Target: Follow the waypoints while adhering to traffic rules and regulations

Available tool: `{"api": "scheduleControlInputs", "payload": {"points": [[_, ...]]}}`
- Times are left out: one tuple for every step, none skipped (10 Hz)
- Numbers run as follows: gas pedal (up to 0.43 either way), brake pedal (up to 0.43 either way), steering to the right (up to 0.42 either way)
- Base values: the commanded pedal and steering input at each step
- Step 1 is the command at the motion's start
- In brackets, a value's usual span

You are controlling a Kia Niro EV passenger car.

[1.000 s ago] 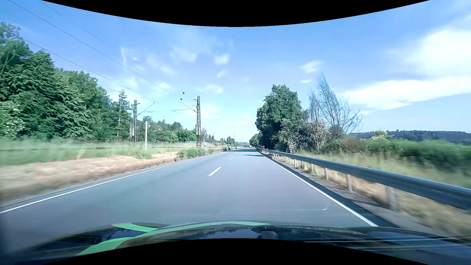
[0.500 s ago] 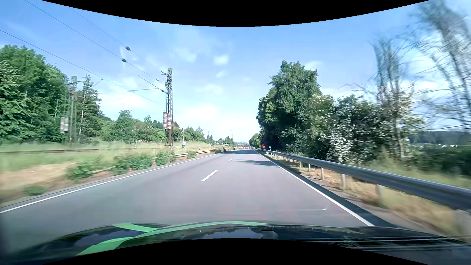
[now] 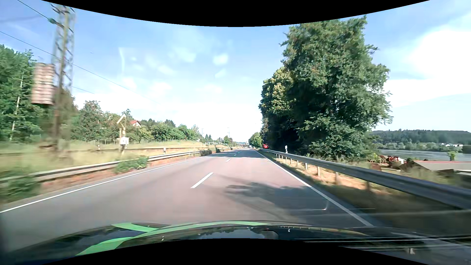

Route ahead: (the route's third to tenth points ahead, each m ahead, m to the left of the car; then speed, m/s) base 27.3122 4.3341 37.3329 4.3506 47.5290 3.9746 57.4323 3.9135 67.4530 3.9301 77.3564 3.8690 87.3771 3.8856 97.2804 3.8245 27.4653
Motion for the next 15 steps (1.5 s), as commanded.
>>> {"api": "scheduleControlInputs", "payload": {"points": [[0.331,0.0,-0.001],[0.331,0.0,-0.001],[0.331,0.0,-0.001],[0.331,0.0,-0.001],[0.311,0.0,-0.001],[0.299,0.0,-0.001],[0.299,0.0,-0.001],[0.299,0.0,-0.001],[0.287,0.0,-0.001],[0.26,0.0,-0.001],[0.24,0.0,-0.001],[0.228,0.0,-0.001],[0.228,0.0,-0.001],[0.228,0.0,-0.001],[0.228,0.0,-0.001]]}}
